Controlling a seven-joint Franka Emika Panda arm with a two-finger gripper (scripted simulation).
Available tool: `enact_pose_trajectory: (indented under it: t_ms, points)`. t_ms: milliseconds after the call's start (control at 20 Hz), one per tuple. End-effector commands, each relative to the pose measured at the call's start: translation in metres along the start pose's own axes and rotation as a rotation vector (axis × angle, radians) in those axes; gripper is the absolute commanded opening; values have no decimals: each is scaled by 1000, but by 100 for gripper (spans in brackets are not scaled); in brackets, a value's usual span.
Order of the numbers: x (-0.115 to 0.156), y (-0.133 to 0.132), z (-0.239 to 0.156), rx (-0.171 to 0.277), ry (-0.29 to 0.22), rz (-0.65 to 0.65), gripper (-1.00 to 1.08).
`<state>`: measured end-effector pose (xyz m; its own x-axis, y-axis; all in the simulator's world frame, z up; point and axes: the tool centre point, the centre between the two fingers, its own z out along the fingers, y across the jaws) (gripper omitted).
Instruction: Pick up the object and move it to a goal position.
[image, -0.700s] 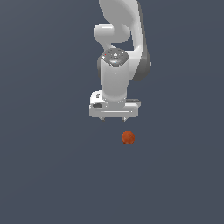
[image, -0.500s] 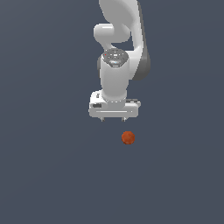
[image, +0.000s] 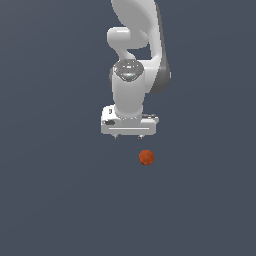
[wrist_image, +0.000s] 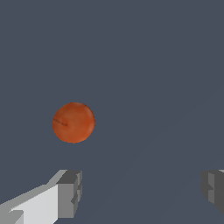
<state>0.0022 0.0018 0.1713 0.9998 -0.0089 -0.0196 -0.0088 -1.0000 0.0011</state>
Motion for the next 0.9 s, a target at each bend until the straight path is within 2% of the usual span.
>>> enact_pose_trajectory:
  t_ms: [0, 350, 850]
  points:
    - [0, -1, 1, 0, 0, 1, 100]
    - [9, -20, 17, -1, 5, 19, 100]
    - [24, -73, 62, 0, 17, 70, 100]
